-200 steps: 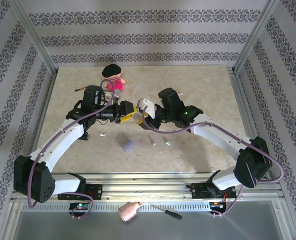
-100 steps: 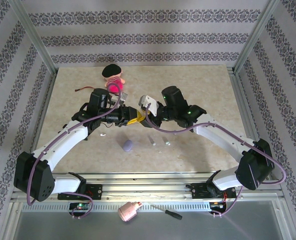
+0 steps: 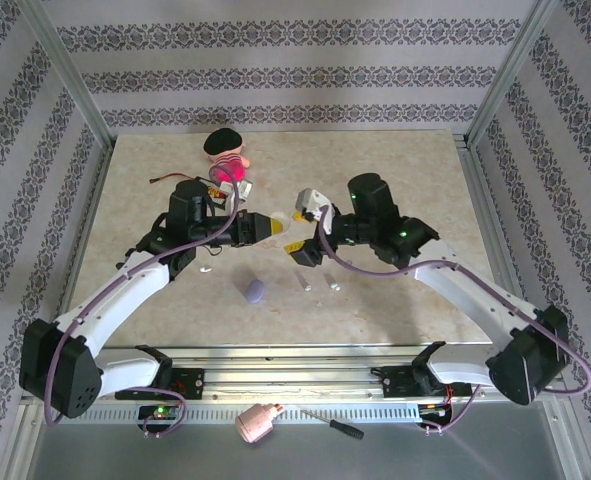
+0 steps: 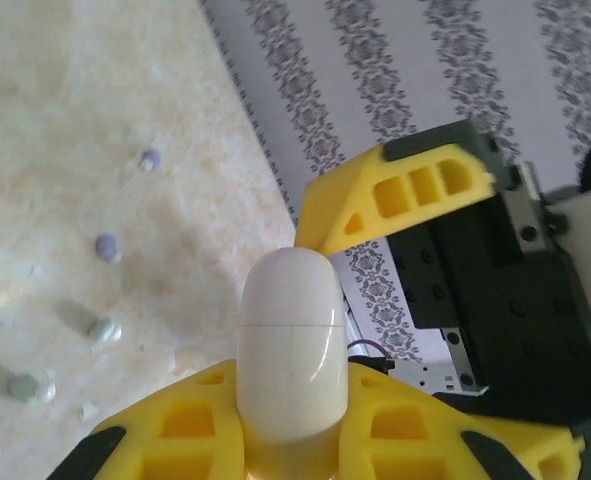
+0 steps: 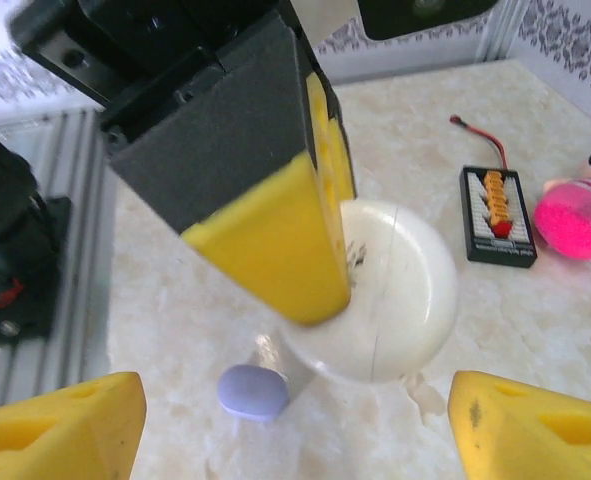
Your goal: Insert the wireless bluetooth earbuds into the charging case
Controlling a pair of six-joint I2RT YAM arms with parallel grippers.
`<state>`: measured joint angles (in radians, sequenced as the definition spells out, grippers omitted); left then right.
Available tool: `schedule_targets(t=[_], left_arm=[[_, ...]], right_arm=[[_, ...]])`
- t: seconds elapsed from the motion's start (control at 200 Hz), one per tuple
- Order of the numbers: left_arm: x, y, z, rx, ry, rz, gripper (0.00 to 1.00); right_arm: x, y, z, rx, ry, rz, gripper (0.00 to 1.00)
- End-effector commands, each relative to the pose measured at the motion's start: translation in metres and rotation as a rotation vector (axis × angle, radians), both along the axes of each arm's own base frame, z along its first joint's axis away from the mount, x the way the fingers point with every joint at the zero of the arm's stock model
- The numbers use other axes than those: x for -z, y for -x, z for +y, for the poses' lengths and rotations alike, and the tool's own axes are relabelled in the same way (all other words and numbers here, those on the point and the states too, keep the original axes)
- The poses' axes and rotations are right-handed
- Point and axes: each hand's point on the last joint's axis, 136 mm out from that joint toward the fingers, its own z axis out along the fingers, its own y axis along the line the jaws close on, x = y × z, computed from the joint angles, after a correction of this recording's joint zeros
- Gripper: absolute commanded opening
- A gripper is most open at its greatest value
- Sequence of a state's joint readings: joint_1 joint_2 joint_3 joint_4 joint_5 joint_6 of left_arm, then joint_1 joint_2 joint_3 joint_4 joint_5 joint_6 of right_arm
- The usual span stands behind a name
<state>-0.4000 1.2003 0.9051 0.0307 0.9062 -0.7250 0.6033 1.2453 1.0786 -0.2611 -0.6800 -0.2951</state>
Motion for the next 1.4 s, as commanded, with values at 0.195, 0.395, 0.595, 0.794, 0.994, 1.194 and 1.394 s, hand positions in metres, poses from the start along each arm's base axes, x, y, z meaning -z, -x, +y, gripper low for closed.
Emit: schedule_targets(t=[0.195, 0.395, 0.595, 0.794, 0.994, 1.194, 1.394], left_arm=[[-0.081, 0.038, 0.000, 0.152, 0.084, -0.764, 0.04], [-0.091, 0.051, 0.001, 0.186, 0.085, -0.871, 0.04], [-0.096, 0.053, 0.000, 0.197, 0.110, -0.878, 0.04], [-0.104, 0.055, -0.003, 0.210, 0.160, -0.884, 0.03], [-0.100, 0.061, -0.004, 0.236, 0.158, -0.875, 0.03], [-0.089, 0.062, -0.001, 0.234, 0.108, -0.857, 0.03], [-0.084, 0.063, -0.002, 0.246, 0.103, -0.838, 0.03]], right_arm=[[-0.070, 0.025, -0.015, -0.086, -0.294, 0.253, 0.74], [-0.094, 0.027, -0.008, -0.138, -0.386, 0.310, 0.65], [-0.104, 0.035, 0.005, -0.206, -0.400, 0.300, 0.46], [-0.103, 0.045, 0.015, -0.278, -0.389, 0.289, 0.35], [-0.103, 0.040, 0.017, -0.257, -0.396, 0.278, 0.31], [-0.110, 0.043, 0.014, -0.262, -0.407, 0.247, 0.31], [-0.111, 0.045, 0.013, -0.274, -0.405, 0.229, 0.25]])
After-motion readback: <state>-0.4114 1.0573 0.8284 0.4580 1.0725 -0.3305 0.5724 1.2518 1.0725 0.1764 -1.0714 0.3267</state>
